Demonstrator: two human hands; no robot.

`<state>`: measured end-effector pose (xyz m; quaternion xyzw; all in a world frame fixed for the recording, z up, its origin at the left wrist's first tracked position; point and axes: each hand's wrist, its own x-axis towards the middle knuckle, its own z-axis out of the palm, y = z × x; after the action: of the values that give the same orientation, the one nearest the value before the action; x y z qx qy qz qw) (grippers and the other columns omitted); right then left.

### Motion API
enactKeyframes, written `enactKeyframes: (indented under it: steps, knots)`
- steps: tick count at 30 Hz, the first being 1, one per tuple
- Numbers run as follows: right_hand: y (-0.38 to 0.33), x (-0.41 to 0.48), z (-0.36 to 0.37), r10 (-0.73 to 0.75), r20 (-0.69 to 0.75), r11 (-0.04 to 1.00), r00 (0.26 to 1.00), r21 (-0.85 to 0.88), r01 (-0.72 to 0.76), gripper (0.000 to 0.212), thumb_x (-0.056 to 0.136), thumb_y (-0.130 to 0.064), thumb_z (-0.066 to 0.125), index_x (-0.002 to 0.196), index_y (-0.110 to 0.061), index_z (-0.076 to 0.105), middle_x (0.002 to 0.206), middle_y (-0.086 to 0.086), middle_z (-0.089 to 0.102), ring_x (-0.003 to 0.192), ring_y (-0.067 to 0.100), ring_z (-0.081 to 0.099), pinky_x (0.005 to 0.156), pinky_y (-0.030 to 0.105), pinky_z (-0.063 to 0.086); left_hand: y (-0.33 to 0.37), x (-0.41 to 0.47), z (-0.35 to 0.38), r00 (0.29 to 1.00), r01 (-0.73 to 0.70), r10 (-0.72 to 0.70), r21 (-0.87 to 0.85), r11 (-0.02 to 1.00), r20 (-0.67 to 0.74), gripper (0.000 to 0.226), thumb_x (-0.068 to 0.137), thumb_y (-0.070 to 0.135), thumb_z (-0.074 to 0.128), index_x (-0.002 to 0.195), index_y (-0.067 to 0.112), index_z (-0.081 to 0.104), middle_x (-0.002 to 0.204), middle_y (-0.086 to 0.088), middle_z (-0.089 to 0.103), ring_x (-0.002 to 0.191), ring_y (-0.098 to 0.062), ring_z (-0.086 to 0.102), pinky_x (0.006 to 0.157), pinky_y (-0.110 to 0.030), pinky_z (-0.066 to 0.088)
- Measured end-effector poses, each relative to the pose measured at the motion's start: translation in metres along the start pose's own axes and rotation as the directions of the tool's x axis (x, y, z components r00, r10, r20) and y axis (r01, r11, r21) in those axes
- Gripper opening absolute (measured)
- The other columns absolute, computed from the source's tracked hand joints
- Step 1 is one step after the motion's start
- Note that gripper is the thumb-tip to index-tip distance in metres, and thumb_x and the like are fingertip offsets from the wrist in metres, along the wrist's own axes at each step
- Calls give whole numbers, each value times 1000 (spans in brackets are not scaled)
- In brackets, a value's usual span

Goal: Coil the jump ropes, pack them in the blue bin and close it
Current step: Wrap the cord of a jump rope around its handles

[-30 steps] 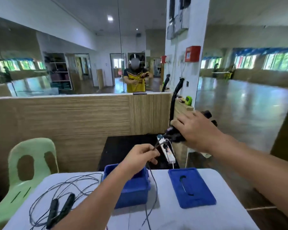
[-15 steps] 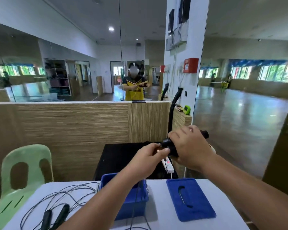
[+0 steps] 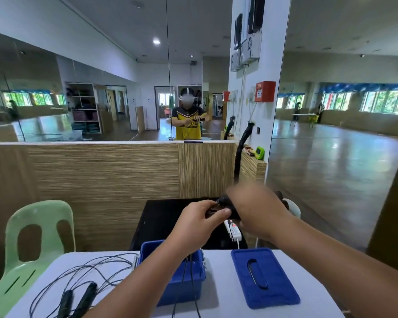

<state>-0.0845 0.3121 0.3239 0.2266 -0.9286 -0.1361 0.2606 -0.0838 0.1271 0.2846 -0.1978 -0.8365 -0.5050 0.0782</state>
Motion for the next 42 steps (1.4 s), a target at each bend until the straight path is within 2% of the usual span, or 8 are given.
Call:
enactKeyframes:
  steps: [6, 10, 16, 23, 27, 31, 37, 42]
  knots:
    - [3, 0, 2, 6, -42, 995, 999, 101, -1, 55, 85, -54, 63, 128, -22, 49, 104, -1, 63, 90, 21, 63, 73, 38, 56, -2, -2, -3, 1000, 1, -1, -27, 1000, 12, 22, 93, 51, 67, 98, 30, 73, 85, 2, 73, 72, -11, 64, 67, -32, 52]
    - [6, 2, 0, 16, -87, 983, 996, 184, 0, 47, 85, -54, 60, 121, -26, 48, 100, -6, 61, 85, 17, 61, 72, 35, 54, -2, -4, -6, 998, 61, -53, -215, 975, 45, 30, 97, 50, 61, 90, 22, 70, 64, 9, 52, 56, -7, 43, 55, -27, 35]
    - [5, -2, 0, 142, -87, 844, 986, 531, -75, 35, 79, -42, 68, 109, -31, 52, 93, -13, 63, 80, 10, 60, 68, 31, 52, 2, -3, -21, 991, 64, -19, -355, 933, 129, 35, 104, 45, 50, 85, 21, 66, 63, 4, 41, 52, -12, 28, 51, -30, 22]
    - [-10, -12, 17, 356, -7, 381, 935, 914, -138, 20, 77, -16, 69, 95, -19, 61, 73, 3, 65, 65, 20, 60, 63, 42, 53, -3, -2, -25, 984, 78, -5, -412, 908, 176, 35, 107, 39, 46, 86, 15, 60, 60, 9, 35, 52, -9, 26, 49, -24, 22]
    - [-23, -10, 23, 389, 116, -135, 914, 988, -68, 20, 73, -6, 61, 87, 7, 55, 73, 10, 53, 68, 21, 52, 67, 36, 46, -5, -4, -18, 983, 99, -22, -428, 899, 182, 35, 107, 39, 45, 88, 14, 61, 61, 8, 35, 53, -10, 25, 48, -22, 23]
    - [-30, -7, 30, 448, 240, -606, 861, 790, 96, 27, 71, 0, 55, 96, -3, 65, 83, 15, 56, 71, 28, 52, 77, 45, 45, -10, -11, -9, 984, 115, -46, -416, 902, 172, 36, 107, 41, 46, 88, 16, 63, 61, 7, 35, 54, -11, 24, 49, -27, 18]
    - [-36, -7, 25, 407, 294, -795, 865, 580, 176, 26, 72, -9, 54, 95, -10, 66, 83, 7, 60, 72, 18, 58, 75, 38, 49, -16, -27, 3, 986, 146, -101, -396, 907, 132, 35, 107, 37, 48, 85, 15, 64, 59, 9, 39, 51, -7, 28, 47, -20, 25]
    - [-41, -5, 20, 431, 285, -850, 856, 446, 279, 42, 68, -12, 56, 111, -15, 57, 86, 4, 59, 75, 19, 57, 83, 40, 49, -21, -39, 6, 986, 164, -132, -394, 905, 105, 35, 105, 38, 51, 83, 15, 65, 62, 5, 40, 51, -6, 30, 47, -17, 27]
